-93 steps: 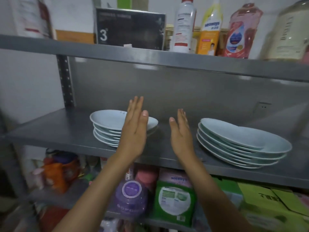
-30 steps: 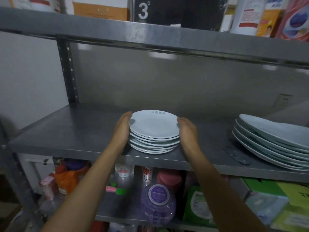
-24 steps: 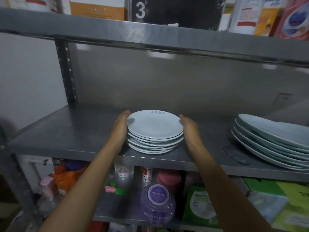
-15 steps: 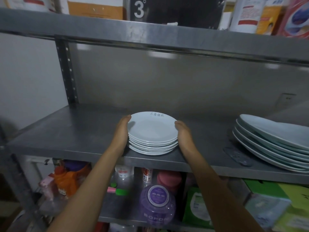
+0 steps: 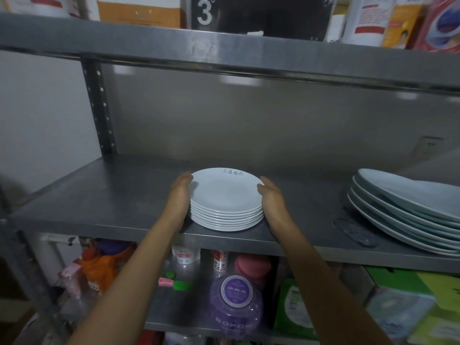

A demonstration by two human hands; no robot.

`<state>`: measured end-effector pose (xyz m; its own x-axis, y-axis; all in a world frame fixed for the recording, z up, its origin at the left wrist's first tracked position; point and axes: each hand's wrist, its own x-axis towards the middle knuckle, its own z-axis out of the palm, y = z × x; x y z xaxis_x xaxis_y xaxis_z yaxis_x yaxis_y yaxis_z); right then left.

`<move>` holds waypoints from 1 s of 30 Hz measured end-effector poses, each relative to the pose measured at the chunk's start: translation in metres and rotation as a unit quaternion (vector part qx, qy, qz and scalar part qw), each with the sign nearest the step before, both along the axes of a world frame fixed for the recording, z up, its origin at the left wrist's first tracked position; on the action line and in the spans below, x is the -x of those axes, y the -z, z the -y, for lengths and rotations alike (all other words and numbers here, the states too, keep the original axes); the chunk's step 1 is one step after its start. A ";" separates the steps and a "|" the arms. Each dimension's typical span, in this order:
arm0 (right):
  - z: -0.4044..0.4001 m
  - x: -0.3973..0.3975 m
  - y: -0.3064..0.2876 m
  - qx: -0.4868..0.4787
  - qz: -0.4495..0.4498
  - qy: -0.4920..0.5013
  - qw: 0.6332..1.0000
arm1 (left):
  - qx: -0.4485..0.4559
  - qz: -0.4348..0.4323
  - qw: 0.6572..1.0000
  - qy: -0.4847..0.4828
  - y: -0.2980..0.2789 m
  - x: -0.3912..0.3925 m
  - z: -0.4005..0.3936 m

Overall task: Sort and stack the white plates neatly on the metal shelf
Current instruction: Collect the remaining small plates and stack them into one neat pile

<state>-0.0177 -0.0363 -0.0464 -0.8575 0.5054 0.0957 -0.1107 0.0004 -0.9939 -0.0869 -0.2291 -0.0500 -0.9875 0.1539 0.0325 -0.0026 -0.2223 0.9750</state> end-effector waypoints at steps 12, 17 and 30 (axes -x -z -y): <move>-0.005 -0.016 -0.009 -0.064 0.004 0.015 0.998 | 0.160 -0.159 0.973 -0.054 -0.019 -0.003 0.005; -0.024 -0.050 -0.022 -0.136 -0.028 0.052 0.989 | 0.272 -0.365 0.888 -0.067 -0.036 -0.041 -0.037; -0.146 -0.188 -0.079 -0.610 0.001 0.248 0.753 | 0.385 -0.572 0.724 0.002 -0.061 -0.146 -0.209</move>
